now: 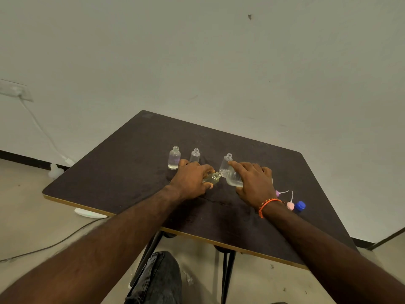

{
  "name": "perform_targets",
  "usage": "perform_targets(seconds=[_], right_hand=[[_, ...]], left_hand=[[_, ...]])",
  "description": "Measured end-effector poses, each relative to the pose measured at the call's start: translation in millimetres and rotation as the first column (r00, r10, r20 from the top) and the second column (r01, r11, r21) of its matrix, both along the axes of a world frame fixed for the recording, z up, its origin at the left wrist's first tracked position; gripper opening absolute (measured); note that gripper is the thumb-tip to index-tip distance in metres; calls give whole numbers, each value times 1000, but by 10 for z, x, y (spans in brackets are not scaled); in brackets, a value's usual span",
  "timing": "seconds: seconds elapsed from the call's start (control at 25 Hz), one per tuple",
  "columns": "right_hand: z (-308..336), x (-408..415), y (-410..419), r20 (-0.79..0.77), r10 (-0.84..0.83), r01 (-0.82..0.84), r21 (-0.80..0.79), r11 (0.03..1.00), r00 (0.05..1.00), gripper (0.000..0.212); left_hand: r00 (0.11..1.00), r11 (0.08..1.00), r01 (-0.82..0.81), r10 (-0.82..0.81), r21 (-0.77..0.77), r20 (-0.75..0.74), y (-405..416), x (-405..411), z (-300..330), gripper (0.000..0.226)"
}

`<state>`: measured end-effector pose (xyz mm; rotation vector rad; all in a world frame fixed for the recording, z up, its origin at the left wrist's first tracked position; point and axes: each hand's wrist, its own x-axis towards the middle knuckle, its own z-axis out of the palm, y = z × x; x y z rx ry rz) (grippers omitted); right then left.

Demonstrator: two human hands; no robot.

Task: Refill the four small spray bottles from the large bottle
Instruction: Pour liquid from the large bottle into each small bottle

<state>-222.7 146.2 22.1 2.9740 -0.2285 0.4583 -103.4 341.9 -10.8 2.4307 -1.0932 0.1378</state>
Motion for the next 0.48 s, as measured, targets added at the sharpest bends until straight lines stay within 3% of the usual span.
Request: perform_targets(seconds=[0.24, 0.48], right_hand=[[-17, -23, -61, 0, -20, 20, 51, 998, 1000, 82], [-7, -30, -71, -9, -14, 14, 6, 1000, 1000, 81]], left_hand=[[1000, 1000, 4, -4, 23, 16, 0, -37, 44, 52], [1000, 1000, 10, -10, 19, 27, -5, -35, 57, 51]])
